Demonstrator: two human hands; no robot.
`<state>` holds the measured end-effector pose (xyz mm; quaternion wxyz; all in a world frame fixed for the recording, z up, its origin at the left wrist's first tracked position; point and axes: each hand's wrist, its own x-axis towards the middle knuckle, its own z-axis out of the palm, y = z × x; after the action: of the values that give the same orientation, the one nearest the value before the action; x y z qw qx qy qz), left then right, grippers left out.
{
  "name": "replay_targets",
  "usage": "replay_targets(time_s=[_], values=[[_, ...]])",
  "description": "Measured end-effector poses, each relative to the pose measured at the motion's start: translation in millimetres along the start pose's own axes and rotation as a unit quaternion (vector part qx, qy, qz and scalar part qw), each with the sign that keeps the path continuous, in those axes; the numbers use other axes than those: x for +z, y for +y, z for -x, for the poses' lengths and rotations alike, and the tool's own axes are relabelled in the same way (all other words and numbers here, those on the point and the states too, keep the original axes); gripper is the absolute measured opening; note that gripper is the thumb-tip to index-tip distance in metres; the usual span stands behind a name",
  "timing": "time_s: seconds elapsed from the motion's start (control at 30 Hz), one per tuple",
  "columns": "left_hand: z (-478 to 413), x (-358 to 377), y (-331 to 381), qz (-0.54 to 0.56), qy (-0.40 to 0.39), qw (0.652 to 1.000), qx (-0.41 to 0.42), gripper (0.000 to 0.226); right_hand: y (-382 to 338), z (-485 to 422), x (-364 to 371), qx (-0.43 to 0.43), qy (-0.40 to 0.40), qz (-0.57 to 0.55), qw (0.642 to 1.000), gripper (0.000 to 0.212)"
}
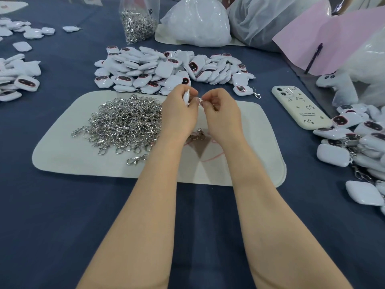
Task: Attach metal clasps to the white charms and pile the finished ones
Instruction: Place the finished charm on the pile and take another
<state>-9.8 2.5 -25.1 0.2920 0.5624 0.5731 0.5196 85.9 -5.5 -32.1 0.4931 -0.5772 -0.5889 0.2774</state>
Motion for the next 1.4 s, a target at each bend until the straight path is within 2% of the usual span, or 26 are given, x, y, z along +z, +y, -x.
replay_targets(time_s=[0.37,0.6,0.8,1.03,1.23,1.4], values=[[-0.8,-0.7,1.0,0.061,0.014,0.998,-0.008,0.011,-1.6,0.3,0.5,0.005,0.029,-0.051,0.998,0.012],[4.1,-1.6,4.1,0.056,-0.038,0.998,-0.02,0.008,-2.4,-2.2,-0.7,0.05,0.053,-0.084,0.994,0.014],[3.9,-1.8,4.4,0.057,-0.039,0.997,-0.047,0.004,-1.6,-1.5,0.4,0.025,0.051,-0.041,0.998,0.008],[0.7,-0.9,1.8,0.01,-0.023,1.0,-0.016,0.008,-1.4,3.2,3.0,-0.023,0.07,0.019,0.997,0.009],[0.0,2.6,0.2,-0.054,-0.01,0.998,0.023,0.008,-2.3,3.0,3.4,-0.014,0.087,0.027,0.996,0.008],[-0.2,2.6,-1.2,-0.064,-0.01,0.997,0.031,0.008,-2.8,3.1,2.9,-0.006,0.082,0.017,0.996,0.008]])
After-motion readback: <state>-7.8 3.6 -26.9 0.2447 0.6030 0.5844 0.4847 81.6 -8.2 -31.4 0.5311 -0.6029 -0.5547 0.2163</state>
